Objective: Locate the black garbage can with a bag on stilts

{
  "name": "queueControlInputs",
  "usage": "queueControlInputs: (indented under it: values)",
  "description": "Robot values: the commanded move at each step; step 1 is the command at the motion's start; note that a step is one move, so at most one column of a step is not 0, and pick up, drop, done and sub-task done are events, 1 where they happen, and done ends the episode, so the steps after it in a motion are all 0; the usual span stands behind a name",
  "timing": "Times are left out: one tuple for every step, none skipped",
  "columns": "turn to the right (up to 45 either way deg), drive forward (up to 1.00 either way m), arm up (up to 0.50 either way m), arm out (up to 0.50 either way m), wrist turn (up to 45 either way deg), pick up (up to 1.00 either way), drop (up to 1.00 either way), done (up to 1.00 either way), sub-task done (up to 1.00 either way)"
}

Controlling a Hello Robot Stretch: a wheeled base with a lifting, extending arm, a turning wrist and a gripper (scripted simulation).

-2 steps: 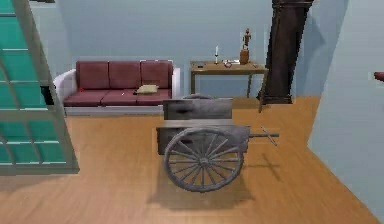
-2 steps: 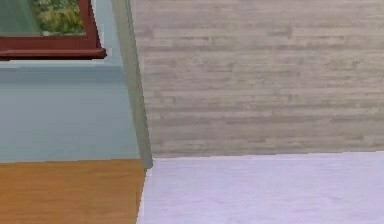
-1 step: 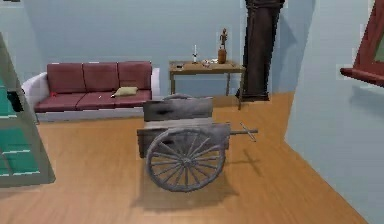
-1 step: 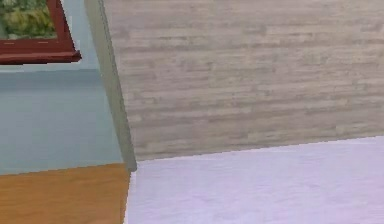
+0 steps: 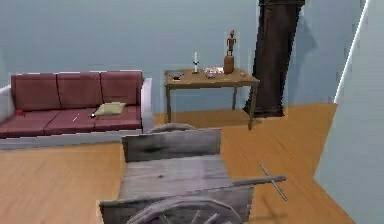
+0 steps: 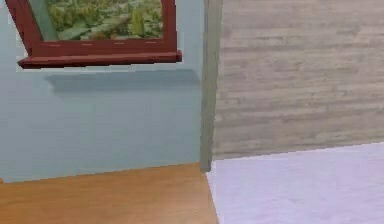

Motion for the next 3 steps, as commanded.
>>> queueControlInputs:
  values:
    - [-45.0, 0.0, 0.0, 0.0, 0.0, 0.0, 0.0, 0.0, 0.0]
    - [-24.0, 0.0, 0.0, 0.0, 0.0, 0.0, 0.0, 0.0, 0.0]
    - [0.0, 0.65, 0.0, 0.0, 0.0, 0.0, 0.0, 0.0, 0.0]
